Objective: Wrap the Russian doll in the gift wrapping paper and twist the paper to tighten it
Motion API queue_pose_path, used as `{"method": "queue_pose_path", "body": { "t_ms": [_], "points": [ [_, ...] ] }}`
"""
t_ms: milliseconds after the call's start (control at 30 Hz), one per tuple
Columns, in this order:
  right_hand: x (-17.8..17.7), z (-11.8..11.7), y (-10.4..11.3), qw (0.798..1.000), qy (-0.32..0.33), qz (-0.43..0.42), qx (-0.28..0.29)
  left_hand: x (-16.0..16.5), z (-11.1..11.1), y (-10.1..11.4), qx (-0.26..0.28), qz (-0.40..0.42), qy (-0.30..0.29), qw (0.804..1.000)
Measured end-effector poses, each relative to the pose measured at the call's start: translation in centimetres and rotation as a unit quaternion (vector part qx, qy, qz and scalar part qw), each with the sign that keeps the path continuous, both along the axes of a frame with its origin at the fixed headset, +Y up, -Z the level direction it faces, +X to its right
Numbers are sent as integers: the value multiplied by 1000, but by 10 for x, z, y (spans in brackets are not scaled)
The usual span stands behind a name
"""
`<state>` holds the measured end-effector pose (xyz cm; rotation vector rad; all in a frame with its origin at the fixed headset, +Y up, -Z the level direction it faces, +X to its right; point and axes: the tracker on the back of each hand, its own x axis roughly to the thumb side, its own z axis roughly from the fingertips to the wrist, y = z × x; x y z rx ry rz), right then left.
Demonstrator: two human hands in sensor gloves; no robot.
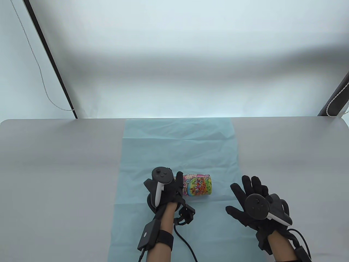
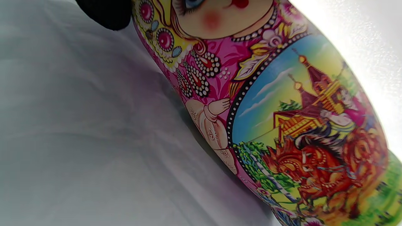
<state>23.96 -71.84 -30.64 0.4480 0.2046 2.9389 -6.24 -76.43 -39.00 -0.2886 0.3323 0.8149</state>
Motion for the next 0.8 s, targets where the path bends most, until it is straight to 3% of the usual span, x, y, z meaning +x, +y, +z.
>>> {"method": "queue_pose_path", "body": {
  "t_ms": [167,333,467,667,800],
  "points": [
    [-1,0,1,1000,1,-2,7,-1,6,13,7,-33,-54,998],
    [5,-3,-3,1000,-13,1,0,-19,24,44,23,-12,-108,994],
    [10,-6,-5,1000,-26,4,-3,-43,42,66,50,-67,-153,985],
    [17,-9,-8,999,-46,8,-9,-93,60,59,42,-195,-174,964],
    [21,-12,-14,998,-60,23,-23,-122,65,51,68,-256,-171,949]
  ]
}}
